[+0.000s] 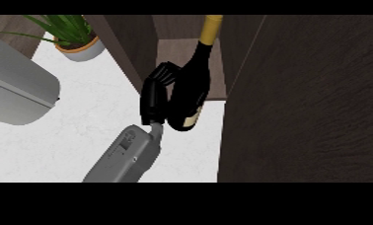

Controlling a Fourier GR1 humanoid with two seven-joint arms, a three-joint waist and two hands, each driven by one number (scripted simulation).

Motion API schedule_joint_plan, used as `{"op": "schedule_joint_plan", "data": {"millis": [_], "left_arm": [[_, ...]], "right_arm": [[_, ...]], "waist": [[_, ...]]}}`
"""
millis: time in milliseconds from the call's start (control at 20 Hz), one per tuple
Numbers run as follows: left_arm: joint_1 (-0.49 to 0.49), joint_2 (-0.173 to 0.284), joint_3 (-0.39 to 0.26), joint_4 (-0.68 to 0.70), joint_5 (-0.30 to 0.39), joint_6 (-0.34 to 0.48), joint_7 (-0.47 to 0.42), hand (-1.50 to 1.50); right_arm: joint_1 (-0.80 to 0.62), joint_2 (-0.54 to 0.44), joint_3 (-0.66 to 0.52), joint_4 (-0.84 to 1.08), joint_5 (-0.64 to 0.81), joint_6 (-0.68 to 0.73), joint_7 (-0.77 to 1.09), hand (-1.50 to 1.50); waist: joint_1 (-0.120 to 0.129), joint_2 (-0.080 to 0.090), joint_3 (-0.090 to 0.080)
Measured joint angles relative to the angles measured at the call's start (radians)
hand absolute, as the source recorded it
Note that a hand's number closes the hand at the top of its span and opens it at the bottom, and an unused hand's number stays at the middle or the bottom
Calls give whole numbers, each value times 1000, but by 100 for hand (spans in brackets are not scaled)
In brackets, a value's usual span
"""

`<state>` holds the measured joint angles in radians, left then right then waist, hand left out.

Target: Pick up the wine, place it into the cabinet and close the cabinet

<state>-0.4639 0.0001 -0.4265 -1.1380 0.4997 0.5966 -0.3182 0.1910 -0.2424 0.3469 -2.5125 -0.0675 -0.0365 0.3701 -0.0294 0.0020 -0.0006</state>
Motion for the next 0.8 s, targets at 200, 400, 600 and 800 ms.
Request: {"op": "schedule_joint_plan", "data": {"millis": [200, 400, 600, 800], "left_arm": [[-38, 0, -12, 89, 70, -1, -59, 150], [-69, 0, -24, 169, 155, -14, -136, 150], [-115, 0, 10, 246, 215, -58, -157, 150], [-150, 0, 15, 325, 269, -75, -198, 150]], "right_arm": [[-10, 6, 0, -1, -3, 3, 14, -150], [-13, 5, -24, 0, -9, 23, 16, -150], [-15, 9, -30, -2, -14, 32, 23, -150], [17, 15, -21, -2, -16, 44, 3, -150]], "waist": [[-2, 0, 0], [-6, 1, 0], [-7, 1, 0], [-13, 2, 0]]}}
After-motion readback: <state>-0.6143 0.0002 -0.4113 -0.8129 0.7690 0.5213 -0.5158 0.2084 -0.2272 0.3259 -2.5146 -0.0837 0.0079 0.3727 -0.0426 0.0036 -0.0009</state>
